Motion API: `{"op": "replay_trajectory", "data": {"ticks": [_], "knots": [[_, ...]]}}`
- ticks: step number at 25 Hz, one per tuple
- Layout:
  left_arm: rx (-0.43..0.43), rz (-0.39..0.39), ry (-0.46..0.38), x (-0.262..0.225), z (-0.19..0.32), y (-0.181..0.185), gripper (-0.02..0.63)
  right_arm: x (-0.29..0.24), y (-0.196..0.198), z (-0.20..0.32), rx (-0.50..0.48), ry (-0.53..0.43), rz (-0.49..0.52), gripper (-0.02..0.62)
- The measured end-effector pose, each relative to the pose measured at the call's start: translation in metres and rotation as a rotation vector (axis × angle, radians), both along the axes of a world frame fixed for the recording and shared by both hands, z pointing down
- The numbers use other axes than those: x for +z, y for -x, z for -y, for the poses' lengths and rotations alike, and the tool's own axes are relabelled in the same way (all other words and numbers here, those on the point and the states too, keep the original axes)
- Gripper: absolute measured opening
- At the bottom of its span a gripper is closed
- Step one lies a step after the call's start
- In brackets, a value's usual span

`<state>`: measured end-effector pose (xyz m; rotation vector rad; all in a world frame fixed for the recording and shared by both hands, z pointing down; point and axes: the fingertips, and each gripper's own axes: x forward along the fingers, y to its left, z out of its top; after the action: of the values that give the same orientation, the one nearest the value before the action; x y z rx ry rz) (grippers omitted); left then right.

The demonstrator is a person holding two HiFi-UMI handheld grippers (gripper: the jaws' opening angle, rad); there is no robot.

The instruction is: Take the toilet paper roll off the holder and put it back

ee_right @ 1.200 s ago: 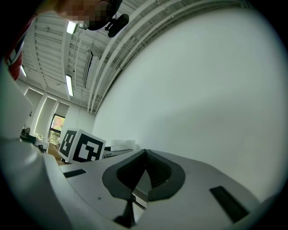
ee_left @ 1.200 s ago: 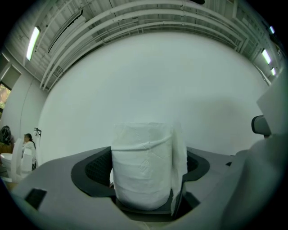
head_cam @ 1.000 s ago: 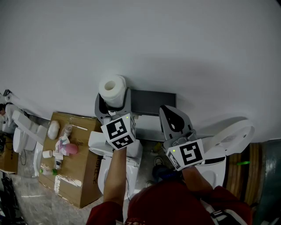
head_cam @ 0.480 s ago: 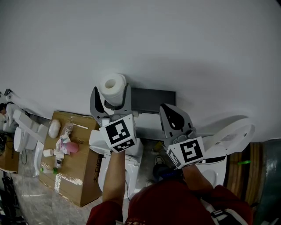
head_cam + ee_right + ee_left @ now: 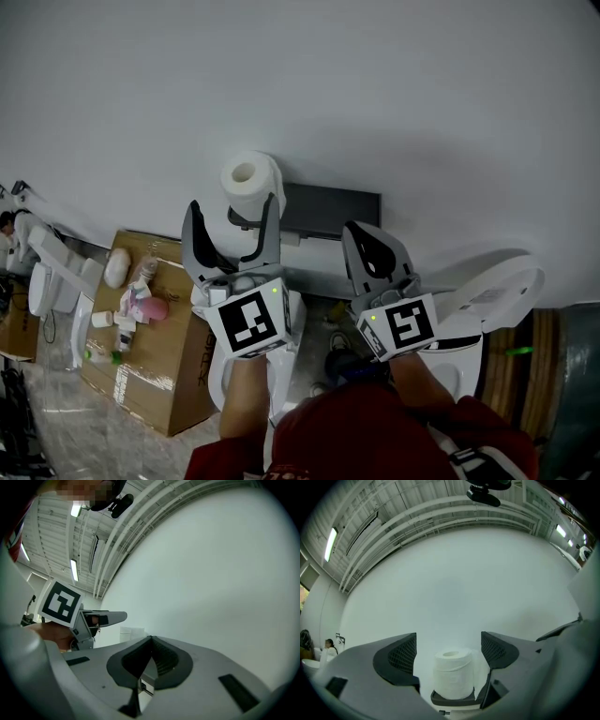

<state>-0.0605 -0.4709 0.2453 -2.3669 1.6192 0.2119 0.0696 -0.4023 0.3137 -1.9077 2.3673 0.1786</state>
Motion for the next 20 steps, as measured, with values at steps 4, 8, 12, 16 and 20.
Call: {"op": "replay_trajectory", "data": {"ticks": [4,8,12,16,20], "knots": [[-0.014,-0.009,0.055,0.018,-0.011,0.013,0.434,0.000,0.004,-0.001,-0.007,0.002,-0.001,0.008],[-0.038,0.008,0.129,0.049,-0.015,0.030,0.434,0.003,0.010,-0.002,-0.014,0.010,-0.002,0.008],[-0.030,0.003,0.186,0.077,-0.023,0.034,0.434,0.007,0.016,-0.001,-0.025,0.017,-0.006,0.008],[-0.032,0.005,0.214,0.090,-0.027,0.039,0.434,0.005,0.024,0.000,-0.037,0.017,-0.009,0.008],[-0.036,-0.005,0.218,0.088,-0.027,0.043,0.433,0.002,0.030,0.002,-0.045,0.013,-0.015,0.008]]}}
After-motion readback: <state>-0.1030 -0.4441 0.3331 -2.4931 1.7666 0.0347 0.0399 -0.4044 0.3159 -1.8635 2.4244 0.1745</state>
